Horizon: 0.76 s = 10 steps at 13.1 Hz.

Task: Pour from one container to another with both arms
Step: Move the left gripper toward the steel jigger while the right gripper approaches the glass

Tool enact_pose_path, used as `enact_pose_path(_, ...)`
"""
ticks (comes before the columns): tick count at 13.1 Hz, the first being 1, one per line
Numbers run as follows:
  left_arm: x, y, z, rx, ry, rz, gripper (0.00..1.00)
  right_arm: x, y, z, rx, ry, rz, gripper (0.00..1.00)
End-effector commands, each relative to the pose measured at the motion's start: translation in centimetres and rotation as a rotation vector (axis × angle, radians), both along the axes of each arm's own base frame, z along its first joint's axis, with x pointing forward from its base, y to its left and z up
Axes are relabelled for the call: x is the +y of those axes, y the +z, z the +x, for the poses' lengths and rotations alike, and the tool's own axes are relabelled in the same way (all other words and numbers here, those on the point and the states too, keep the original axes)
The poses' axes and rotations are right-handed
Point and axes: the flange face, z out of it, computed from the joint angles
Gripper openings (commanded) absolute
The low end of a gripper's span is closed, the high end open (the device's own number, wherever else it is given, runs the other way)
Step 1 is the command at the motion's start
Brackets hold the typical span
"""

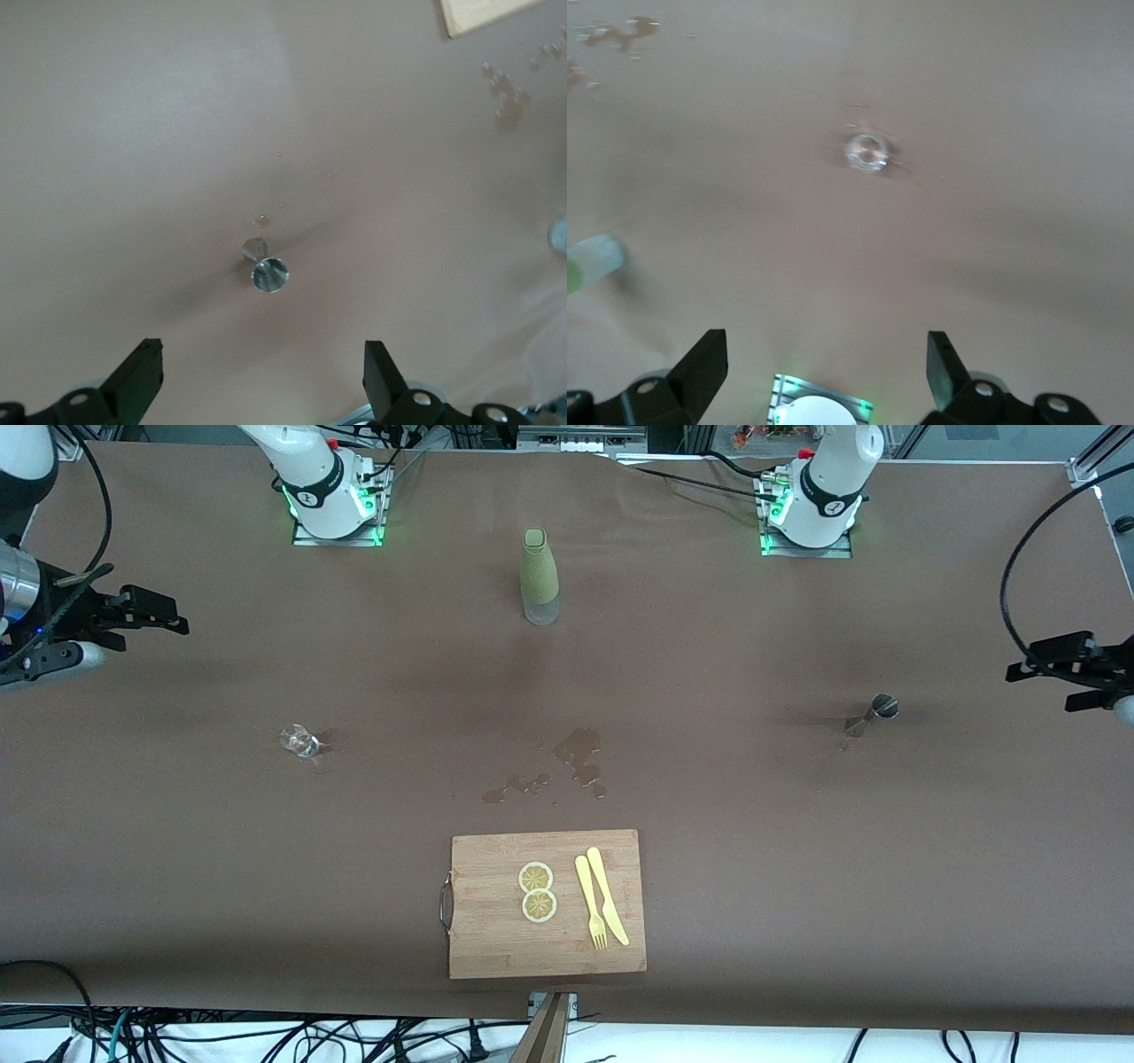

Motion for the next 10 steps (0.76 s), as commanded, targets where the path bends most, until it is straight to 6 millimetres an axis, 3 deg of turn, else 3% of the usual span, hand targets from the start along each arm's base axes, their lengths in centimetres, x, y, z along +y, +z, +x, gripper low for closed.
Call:
enact_pose_path(1, 2.6, -1.7, -0.3, -0.046, -0.153, -0.126, 1.0, -2.2, -1.7, 0.9, 0.01, 0.093, 0.107, 1.0)
enact_pose_path(3, 6.1, -4.1, -1.6, -0.093, -0.248, -0.25, 1.0, -3.7, -3.9, 1.5, -0.017, 0.253, 0.21, 1.0)
enact_pose_path(6, 12.3, -11.1, -4.6, -0.163, -0.309, -0.502, 1.0, -6.7, -8.5, 2.5, -0.076, 0.448, 0.374, 1.0)
enact_pose_path(10, 16.4, -18.8, -8.9, -0.34, -0.435, -0.727, 1.0, -10.7, -16.5, 3.3, -0.258, 0.72, 0.661, 1.0)
